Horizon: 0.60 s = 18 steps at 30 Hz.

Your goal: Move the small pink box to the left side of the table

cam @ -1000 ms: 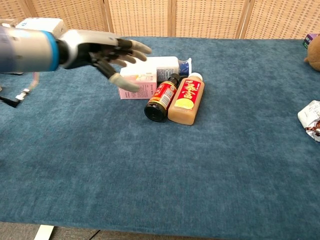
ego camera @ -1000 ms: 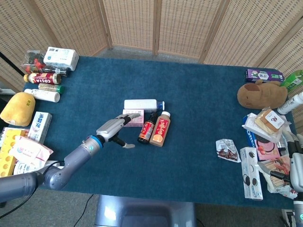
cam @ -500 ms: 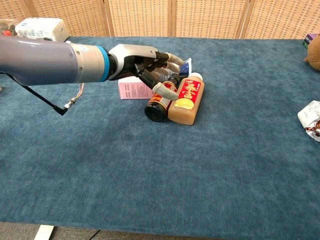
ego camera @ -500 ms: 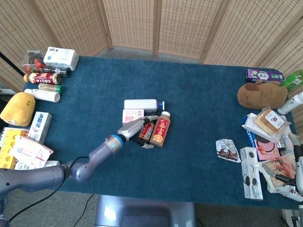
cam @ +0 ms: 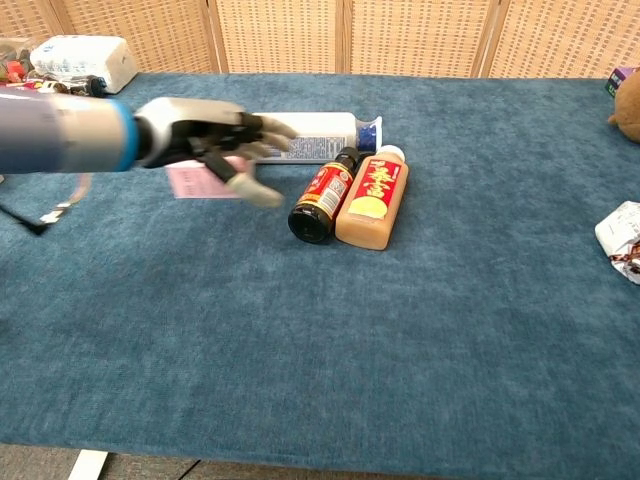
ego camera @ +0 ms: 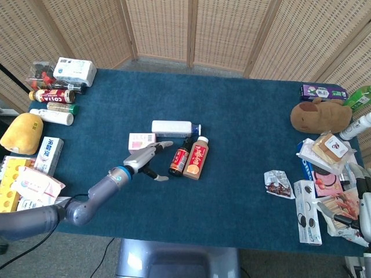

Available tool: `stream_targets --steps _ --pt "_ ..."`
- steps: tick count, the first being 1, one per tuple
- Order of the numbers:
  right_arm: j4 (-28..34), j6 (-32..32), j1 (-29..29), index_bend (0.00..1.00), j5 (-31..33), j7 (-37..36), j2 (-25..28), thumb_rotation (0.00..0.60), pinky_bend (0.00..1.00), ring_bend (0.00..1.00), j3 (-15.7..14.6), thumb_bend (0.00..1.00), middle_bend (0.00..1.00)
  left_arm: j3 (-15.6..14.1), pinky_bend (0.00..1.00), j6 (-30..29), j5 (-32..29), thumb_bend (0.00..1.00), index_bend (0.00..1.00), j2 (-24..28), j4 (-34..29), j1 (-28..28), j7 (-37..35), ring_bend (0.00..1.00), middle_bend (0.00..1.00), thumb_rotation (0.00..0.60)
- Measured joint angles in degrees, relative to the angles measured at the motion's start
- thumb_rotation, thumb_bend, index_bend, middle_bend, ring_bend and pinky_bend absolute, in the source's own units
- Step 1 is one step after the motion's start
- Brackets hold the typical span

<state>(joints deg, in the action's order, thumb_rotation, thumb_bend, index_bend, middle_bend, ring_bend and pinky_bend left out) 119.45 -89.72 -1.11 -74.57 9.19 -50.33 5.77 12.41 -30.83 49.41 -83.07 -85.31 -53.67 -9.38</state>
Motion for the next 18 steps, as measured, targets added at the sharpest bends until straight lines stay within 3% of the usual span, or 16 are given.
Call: stream_targets --steps 9,13,18 --pt "0.8 1.0 -0.5 0.0 -0.2 1.1 -0.4 0.405 0.0 0.0 0.2 0.0 0.0 -1.2 0.0 -8.0 8.2 0.21 0.0 9.1 -7.4 7.9 -2.4 0.0 0.01 0.523" --pt "1.2 1.4 -0.8 0.0 -0.2 1.5 -0.8 0.405 0.0 0.0 0.3 0.0 0.0 -1.5 0.0 -14.4 12.9 0.22 0.0 11.7 -8.8 9.7 1.0 0.0 0.0 0.526" --pt "1.3 1.0 -0.6 0.0 0.0 1.8 -0.9 0.406 0.0 0.0 0.4 0.0 0.0 -2.7 0.0 -14.7 13.0 0.22 0.0 15.7 -9.4 10.1 7.2 0.0 0.0 0.526"
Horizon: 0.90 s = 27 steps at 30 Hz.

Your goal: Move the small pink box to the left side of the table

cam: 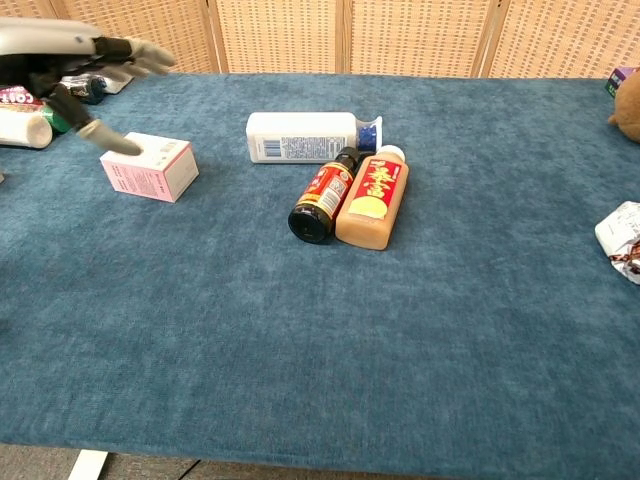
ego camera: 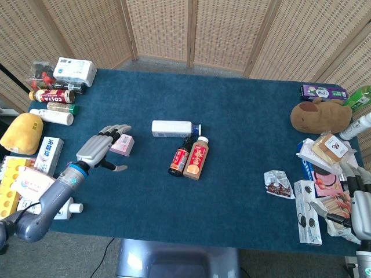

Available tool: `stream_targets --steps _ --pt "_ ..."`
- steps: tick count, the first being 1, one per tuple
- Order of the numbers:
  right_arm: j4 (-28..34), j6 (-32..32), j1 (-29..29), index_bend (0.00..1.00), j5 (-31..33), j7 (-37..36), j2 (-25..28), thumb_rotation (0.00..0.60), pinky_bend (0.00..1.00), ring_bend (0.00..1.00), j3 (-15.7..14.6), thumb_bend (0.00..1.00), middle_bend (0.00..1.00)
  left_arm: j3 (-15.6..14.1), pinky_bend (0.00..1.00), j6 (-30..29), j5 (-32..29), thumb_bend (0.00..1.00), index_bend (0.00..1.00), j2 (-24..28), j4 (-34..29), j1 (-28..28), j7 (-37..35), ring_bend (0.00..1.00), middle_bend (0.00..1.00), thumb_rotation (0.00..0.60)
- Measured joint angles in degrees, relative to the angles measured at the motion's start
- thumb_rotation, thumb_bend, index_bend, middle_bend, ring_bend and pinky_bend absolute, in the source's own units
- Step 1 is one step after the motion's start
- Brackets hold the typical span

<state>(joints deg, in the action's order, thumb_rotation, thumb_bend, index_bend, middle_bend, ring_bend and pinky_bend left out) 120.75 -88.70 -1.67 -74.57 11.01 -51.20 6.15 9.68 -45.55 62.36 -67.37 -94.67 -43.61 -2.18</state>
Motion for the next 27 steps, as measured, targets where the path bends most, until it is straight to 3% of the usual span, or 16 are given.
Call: stream_targets --steps 6,13,23,27 --pt "-0.3 -0.2 0.3 0.0 0.6 -0.4 -0.1 0.408 0.0 0.0 0.2 0.0 0.0 -2.9 0.0 1.6 -3.8 0.22 0.0 1.8 1.4 -0.7 8.7 0.0 0.0 0.527" --pt "-0.2 -0.6 0.8 0.0 0.9 -1.0 0.1 0.402 0.0 0.0 0.2 0.0 0.0 -4.8 0.0 1.9 -12.2 0.22 0.0 -0.8 6.1 -2.5 16.9 0.0 0.0 0.529" --pt "0.5 -1.0 1.1 0.0 1.6 -0.4 0.2 0.403 0.0 0.0 0.6 0.0 0.0 -4.5 0.0 2.7 -16.7 0.22 0.0 -8.3 15.2 -5.2 19.8 0.0 0.0 0.53" --pt "0.6 -1.4 1.2 0.0 1.8 -0.1 0.0 0.407 0.0 0.0 0.8 0.0 0.0 -4.0 0.0 3.2 -17.1 0.22 0.0 -11.6 18.5 -6.1 20.0 0.0 0.0 0.589"
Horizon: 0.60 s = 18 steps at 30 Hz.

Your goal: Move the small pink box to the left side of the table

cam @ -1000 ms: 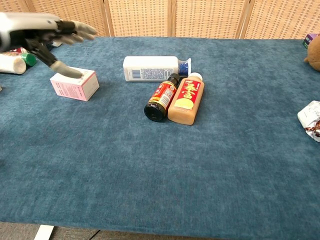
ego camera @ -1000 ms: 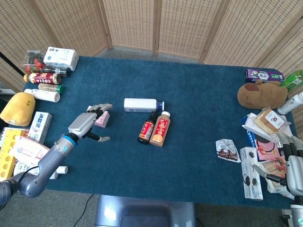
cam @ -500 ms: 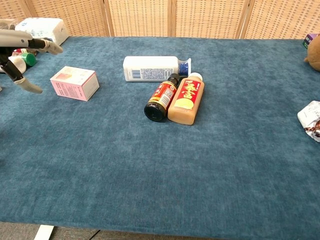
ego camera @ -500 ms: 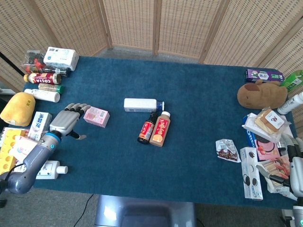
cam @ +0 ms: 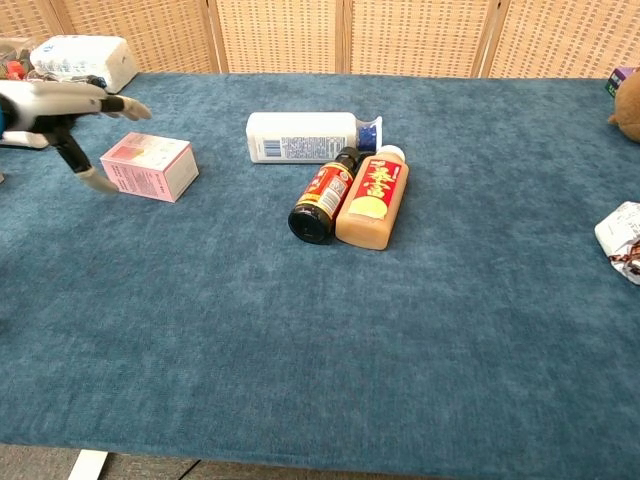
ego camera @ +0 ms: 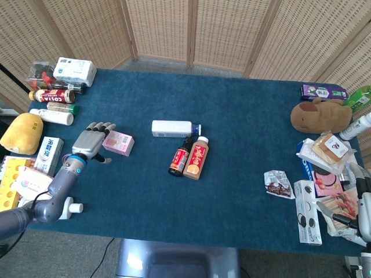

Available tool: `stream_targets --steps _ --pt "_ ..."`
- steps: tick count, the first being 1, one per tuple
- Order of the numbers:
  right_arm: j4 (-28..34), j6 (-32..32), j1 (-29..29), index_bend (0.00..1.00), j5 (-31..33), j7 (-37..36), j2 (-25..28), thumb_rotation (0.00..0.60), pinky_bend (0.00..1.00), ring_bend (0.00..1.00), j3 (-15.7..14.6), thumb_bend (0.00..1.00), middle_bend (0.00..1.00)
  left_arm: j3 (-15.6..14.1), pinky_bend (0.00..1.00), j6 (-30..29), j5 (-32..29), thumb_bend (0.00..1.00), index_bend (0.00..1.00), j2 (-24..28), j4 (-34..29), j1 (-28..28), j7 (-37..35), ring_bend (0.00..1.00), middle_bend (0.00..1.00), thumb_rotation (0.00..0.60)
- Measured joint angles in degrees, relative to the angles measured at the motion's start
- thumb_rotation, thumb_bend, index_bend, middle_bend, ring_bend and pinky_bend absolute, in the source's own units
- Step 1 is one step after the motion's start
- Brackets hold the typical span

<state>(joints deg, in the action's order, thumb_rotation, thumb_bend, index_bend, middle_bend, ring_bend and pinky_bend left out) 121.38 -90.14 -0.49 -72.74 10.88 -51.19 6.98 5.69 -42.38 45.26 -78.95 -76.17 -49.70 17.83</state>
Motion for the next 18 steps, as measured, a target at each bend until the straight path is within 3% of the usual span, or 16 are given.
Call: stream_targets --steps 4,6,10,12,14,18 --pt "0.0 -0.7 0.3 0.0 0.4 0.0 -0.1 0.411 0.0 0.0 0.3 0.0 0.0 0.1 0.0 -0.4 1.1 0.21 0.0 -3.3 2.7 -0.8 1.0 0.0 0.0 0.6" --pt "0.0 -1.2 0.5 0.0 0.5 -0.1 -0.1 0.419 0.02 0.0 0.4 0.0 0.0 0.1 0.0 -0.8 1.5 0.22 0.06 -4.3 3.5 -1.0 1.7 0.04 0.04 0.6" --pt "0.0 -2.5 1.3 0.0 0.5 -0.7 0.0 0.433 0.05 0.0 0.6 0.0 0.0 -0.1 0.0 -1.8 1.7 0.22 0.29 -5.7 5.4 -1.3 3.8 0.3 0.26 0.6" --pt "0.0 -2.8 1.6 0.0 0.5 -1.1 0.0 0.434 0.06 0.0 0.7 0.0 0.0 -0.3 0.08 -2.2 1.7 0.23 0.38 -6.6 6.6 -1.5 4.9 0.42 0.38 0.6" --pt "0.0 -3.0 1.8 0.0 0.5 -1.3 -0.1 0.435 0.07 0.0 0.7 0.0 0.0 -0.3 0.26 -2.5 1.5 0.26 0.49 -8.0 8.1 -1.7 6.0 0.58 0.49 0.6" --pt "0.1 -3.0 1.9 0.0 0.3 -1.3 -0.2 0.439 0.07 0.0 0.6 0.0 0.0 0.7 0.45 -3.5 1.3 0.3 0.61 -10.3 10.1 -1.9 6.1 0.73 0.62 0.6"
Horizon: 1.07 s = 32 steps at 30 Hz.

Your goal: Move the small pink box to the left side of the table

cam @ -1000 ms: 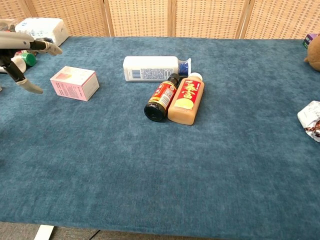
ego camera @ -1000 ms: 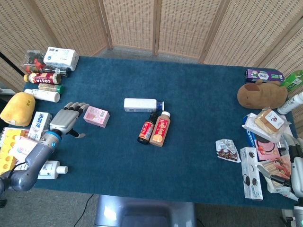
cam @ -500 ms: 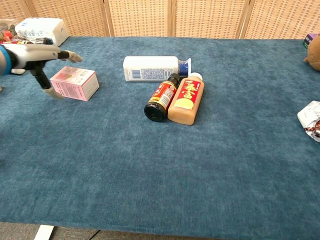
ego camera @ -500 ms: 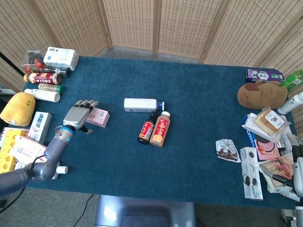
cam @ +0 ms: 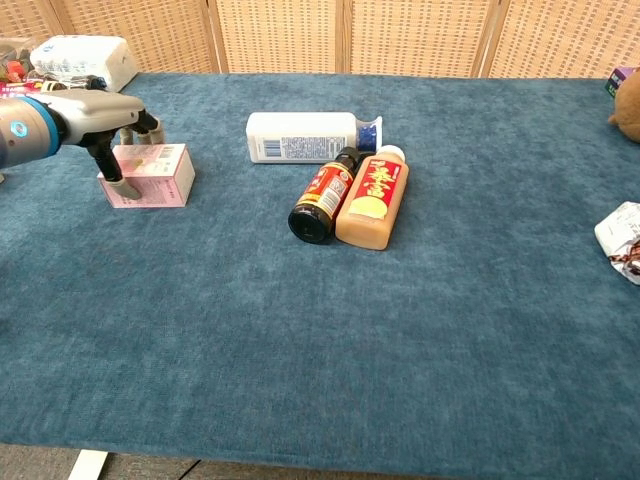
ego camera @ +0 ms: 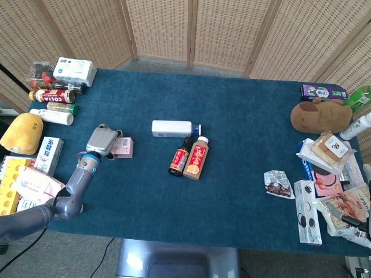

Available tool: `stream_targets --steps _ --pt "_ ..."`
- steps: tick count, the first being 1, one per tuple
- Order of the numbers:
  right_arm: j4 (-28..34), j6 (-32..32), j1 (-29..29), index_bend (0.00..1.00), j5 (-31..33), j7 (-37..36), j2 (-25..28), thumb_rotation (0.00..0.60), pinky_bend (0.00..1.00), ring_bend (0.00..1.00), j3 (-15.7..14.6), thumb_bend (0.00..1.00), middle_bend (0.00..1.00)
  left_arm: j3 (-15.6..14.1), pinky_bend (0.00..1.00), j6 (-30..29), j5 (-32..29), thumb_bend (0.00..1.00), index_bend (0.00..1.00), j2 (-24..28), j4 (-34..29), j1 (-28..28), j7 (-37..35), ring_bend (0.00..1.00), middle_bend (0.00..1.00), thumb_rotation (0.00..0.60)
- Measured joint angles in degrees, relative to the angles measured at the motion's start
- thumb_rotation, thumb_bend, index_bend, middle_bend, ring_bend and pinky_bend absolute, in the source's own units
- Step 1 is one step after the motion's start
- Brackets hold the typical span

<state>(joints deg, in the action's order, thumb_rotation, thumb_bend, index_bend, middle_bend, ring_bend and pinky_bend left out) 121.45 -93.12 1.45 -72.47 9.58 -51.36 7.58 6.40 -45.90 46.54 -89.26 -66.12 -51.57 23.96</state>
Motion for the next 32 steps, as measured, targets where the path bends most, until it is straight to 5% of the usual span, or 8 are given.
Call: stream_targets --steps 9,15,25,32 --pt "-0.4 1.1 -0.6 0.0 -0.2 -0.1 -1.2 0.437 0.07 0.0 0.1 0.0 0.0 4.3 0.46 -4.7 4.3 0.31 0.61 -2.1 0.5 1.9 -9.8 0.73 0.62 0.6" --pt "-1.8 2.0 -0.8 0.0 -0.6 -1.1 -2.5 0.435 0.07 0.0 -0.2 0.0 0.0 7.5 0.45 -8.9 8.6 0.3 0.6 0.4 -6.6 5.0 -19.2 0.73 0.62 0.6" --pt "-5.1 4.2 -1.4 0.0 -1.5 -3.4 -5.5 0.435 0.07 0.0 -0.8 0.0 0.0 14.2 0.44 -24.4 17.7 0.29 0.6 5.1 -19.4 11.2 -31.6 0.73 0.61 0.6" --pt "-5.6 4.5 -1.5 0.0 -1.5 -3.6 -5.9 0.437 0.07 0.0 -0.8 0.0 0.0 16.9 0.43 -27.0 20.0 0.28 0.6 5.2 -21.7 12.5 -36.7 0.73 0.61 0.6"
